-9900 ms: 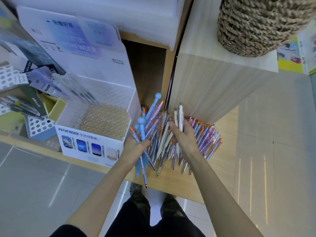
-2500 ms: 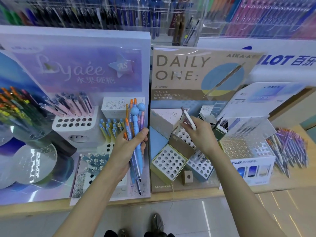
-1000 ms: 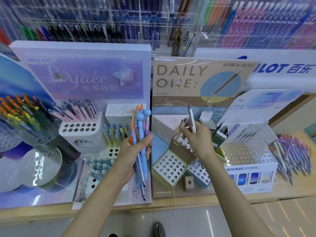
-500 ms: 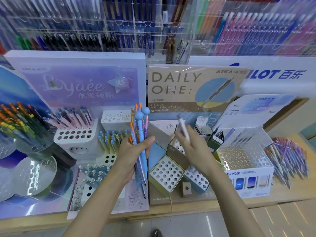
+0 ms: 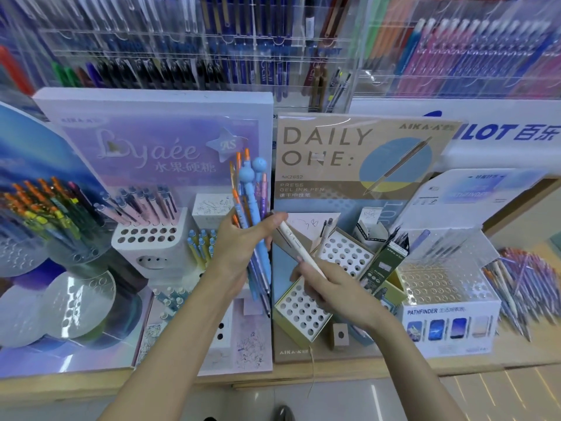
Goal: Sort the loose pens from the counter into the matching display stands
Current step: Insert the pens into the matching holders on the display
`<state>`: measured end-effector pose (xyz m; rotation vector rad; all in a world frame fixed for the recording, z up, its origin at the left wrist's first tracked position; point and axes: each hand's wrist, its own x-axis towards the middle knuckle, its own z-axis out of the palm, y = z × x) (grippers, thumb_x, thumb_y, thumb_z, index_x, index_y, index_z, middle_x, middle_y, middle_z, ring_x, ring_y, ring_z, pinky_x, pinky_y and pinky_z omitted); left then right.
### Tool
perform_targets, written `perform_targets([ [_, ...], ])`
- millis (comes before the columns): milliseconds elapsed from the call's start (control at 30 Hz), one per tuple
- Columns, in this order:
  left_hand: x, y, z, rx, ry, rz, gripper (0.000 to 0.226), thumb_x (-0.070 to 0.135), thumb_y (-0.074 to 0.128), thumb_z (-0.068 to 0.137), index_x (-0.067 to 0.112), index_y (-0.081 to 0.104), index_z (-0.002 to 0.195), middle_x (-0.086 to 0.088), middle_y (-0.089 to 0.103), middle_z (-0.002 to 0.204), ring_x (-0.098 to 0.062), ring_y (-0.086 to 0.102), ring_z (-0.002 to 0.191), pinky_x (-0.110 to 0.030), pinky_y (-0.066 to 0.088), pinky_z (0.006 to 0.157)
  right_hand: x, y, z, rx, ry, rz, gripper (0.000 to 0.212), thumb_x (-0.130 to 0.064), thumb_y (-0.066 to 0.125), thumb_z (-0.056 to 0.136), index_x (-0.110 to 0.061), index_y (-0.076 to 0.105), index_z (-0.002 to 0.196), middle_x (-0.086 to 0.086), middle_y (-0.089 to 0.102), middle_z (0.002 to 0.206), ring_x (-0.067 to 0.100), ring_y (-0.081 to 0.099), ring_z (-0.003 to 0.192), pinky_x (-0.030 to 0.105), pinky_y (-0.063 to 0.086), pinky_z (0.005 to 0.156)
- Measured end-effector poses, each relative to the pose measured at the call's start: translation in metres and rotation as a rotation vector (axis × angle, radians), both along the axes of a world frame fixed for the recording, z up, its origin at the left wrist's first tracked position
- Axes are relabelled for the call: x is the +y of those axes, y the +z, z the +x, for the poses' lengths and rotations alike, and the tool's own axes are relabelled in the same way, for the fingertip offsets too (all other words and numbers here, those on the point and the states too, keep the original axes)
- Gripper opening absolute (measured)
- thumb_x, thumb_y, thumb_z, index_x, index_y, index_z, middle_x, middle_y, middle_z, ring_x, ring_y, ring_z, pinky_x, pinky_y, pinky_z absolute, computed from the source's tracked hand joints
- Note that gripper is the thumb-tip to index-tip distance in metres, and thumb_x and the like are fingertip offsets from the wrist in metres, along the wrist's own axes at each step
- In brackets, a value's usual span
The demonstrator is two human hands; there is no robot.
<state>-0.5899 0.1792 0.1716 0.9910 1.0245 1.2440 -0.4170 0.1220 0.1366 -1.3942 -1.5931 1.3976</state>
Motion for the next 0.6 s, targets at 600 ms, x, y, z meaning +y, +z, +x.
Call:
perform_targets([
  [600,0.012,-0.008,0.001,-0.007,-0.122,0.047,0.012,0.019,0.083,0.06,0.022,0.072,0.063,0.003,0.056,0.052,-0.011,0.046,0.042,-0.022,0.044,0.047,0.0,0.029,0.033,0.03,-0.175,0.117,0.023,-0.049,0.068,0.074,-0.032,0.074,0.088,-0.007,0.056,0.053,0.001,0.051,0.048,0.012,0.041,0.048],
])
